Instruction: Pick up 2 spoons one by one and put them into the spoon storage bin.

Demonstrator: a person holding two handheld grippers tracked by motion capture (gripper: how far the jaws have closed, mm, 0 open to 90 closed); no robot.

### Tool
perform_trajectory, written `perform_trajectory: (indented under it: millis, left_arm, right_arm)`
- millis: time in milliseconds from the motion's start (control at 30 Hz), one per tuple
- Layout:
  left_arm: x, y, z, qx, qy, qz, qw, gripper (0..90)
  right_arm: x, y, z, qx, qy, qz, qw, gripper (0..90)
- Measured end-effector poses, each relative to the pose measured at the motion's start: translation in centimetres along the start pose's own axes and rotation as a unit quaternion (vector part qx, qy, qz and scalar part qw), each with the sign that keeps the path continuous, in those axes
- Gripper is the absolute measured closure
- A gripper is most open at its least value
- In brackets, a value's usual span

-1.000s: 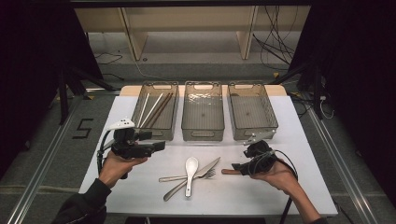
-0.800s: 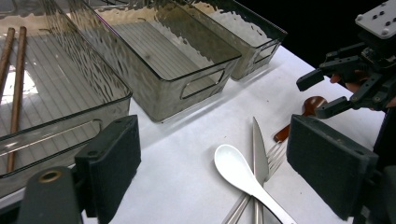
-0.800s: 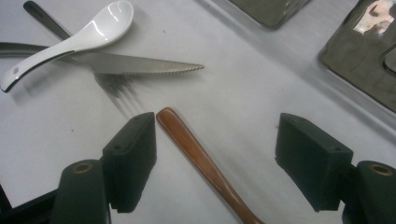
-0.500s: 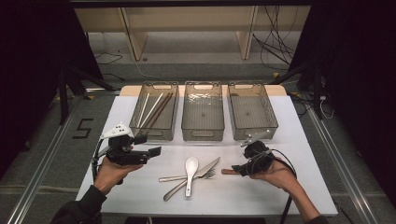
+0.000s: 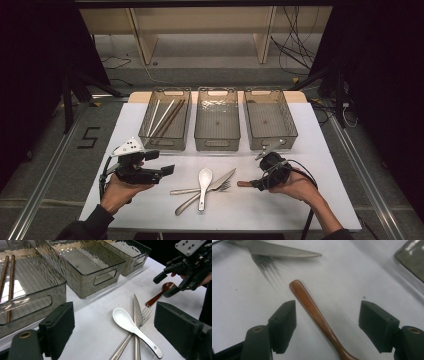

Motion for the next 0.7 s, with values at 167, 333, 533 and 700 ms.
perform_trajectory:
  millis: [167,333,533,700]
  left_arm:
    - [0.0,0.1,0.1,-0.006,-0.001,0.000,1.0000,16.3]
    - [0.0,0.4,0.0,-0.003,-0.001,0.000,1.0000,16.1]
    - [-0.4,0.7,-0.3,-0.003,0.005,-0.011,0.9999,16.0]
    - [-0.4,0.9,-0.4,0.000,0.002,-0.017,0.9999,15.6]
  right_arm:
    - [-0.2,0.2,-0.4,0.015,-0.004,0.004,0.9999,32.9]
    - [-0.5,0.5,-0.8,0.032,-0.003,0.010,0.9994,36.0]
    - [-0.4,0.8,-1.1,0.048,-0.007,0.022,0.9986,40.2]
    - [-0.2,1.2,-1.5,0.070,-0.011,0.033,0.9970,46.1]
Point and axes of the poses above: each handheld gripper's, and its own axes: z roughly backward along the jaws, y roughly out of its underside, x roughly to its left, the point moved 6 cm from there along -z, roughly forward along the jaws, and after that the axes turned 10 degrees about z, right-handed, at the moved point
